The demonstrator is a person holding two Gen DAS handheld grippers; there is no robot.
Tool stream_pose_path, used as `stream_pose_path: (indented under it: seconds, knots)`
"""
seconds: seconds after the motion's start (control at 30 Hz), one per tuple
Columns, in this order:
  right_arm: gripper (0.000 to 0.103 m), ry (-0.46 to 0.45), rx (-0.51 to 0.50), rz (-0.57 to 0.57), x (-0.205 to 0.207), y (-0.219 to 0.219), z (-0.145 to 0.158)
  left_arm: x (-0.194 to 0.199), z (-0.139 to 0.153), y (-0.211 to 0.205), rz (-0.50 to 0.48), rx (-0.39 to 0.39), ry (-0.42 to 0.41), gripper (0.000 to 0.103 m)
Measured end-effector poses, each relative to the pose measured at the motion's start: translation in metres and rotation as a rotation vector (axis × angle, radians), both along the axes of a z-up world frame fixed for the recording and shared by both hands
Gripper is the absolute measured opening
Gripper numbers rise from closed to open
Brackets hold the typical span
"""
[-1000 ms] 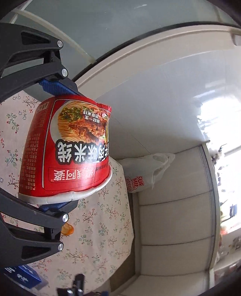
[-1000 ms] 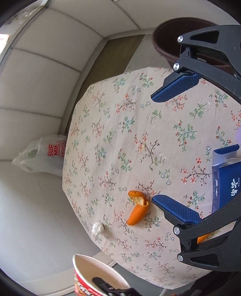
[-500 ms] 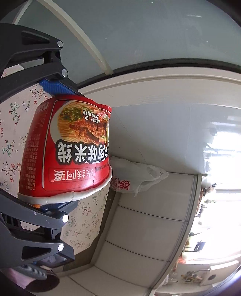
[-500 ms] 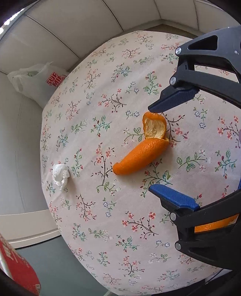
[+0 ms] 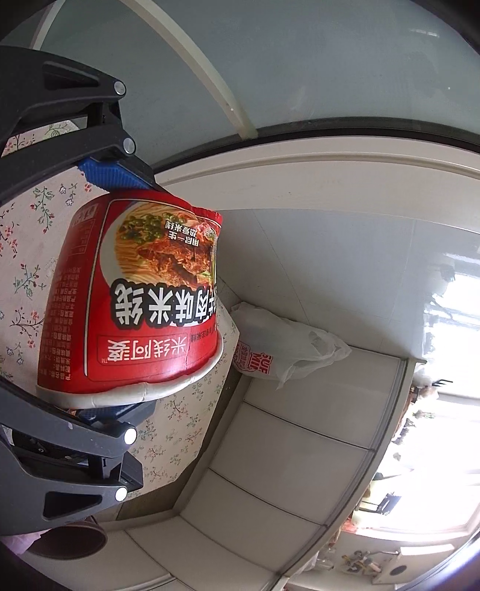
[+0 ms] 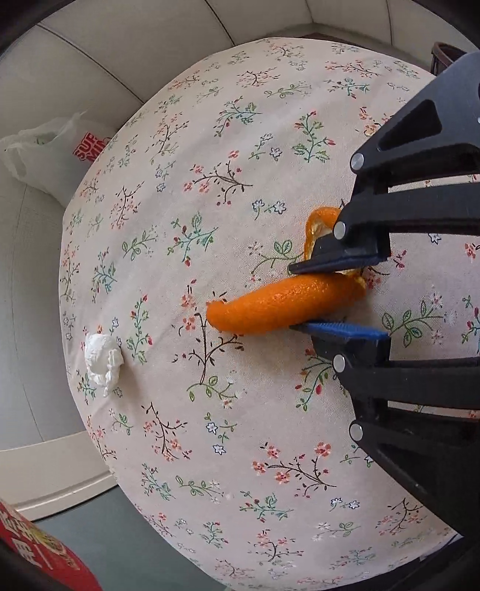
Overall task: Collect trash
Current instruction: 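Grasp the orange peel with the right tool while the left lifts the noodle cup, then carry the noodle cup and orange peel to the bin and open both tools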
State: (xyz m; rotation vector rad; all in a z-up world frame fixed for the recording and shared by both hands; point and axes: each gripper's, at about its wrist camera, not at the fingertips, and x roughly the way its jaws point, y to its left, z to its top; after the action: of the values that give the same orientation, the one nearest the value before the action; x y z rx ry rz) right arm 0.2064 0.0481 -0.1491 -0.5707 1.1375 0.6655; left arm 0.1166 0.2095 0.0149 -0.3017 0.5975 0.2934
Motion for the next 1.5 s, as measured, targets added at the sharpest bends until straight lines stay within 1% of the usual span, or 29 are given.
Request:
stream_pose_path:
  seconds: [0.03, 0.1, 0.27, 0.43, 0.63, 0.83, 1.03, 1.2, 1.3, 1.37, 1.4, 1.47, 1.5]
  knots:
    - [0.017, -0.002, 0.005, -0.006, 0.002, -0.002, 0.0, 0.001, -0.001, 0.001, 0.001, -0.009, 0.004, 0.084]
    - [0.016, -0.007, 0.021, -0.031, 0.003, -0.005, 0.002, 0.002, -0.002, 0.001, 0.0, -0.019, 0.008, 0.084]
    - [0.015, -0.038, 0.041, -0.065, 0.001, -0.014, 0.016, 0.0, -0.002, -0.005, -0.024, -0.037, -0.001, 0.084]
    - [0.015, -0.103, 0.077, -0.121, -0.001, -0.033, 0.043, 0.0, -0.001, -0.013, -0.05, -0.036, -0.004, 0.084]
    - [0.015, -0.196, 0.122, -0.235, 0.0, -0.071, 0.08, 0.0, 0.0, -0.024, -0.085, -0.055, -0.005, 0.084]
    - [0.015, -0.267, 0.177, -0.379, -0.001, -0.129, 0.115, 0.004, -0.001, -0.034, -0.115, -0.053, 0.0, 0.084]
    - [0.016, -0.331, 0.209, -0.535, -0.006, -0.198, 0.137, 0.006, -0.004, -0.04, -0.118, -0.065, -0.007, 0.084]
    - [0.016, -0.373, 0.202, -0.704, -0.012, -0.265, 0.141, 0.008, -0.007, -0.05, -0.143, -0.077, -0.007, 0.084]
    - [0.016, -0.363, 0.208, -0.824, -0.016, -0.307, 0.135, 0.013, -0.012, -0.062, -0.172, -0.081, 0.01, 0.084]
    - [0.017, -0.352, 0.182, -0.897, -0.02, -0.329, 0.127, 0.016, -0.017, -0.07, -0.191, -0.083, 0.026, 0.084]
    - [0.021, -0.341, 0.167, -0.931, -0.021, -0.34, 0.122, 0.018, -0.02, -0.075, -0.202, -0.086, 0.035, 0.084]
    - [0.038, -0.334, 0.157, -0.985, -0.027, -0.358, 0.116, 0.021, -0.024, -0.087, -0.221, -0.074, 0.051, 0.084]
    - [0.054, -0.343, 0.155, -1.006, -0.031, -0.365, 0.116, 0.023, -0.026, -0.094, -0.234, -0.065, 0.059, 0.084]
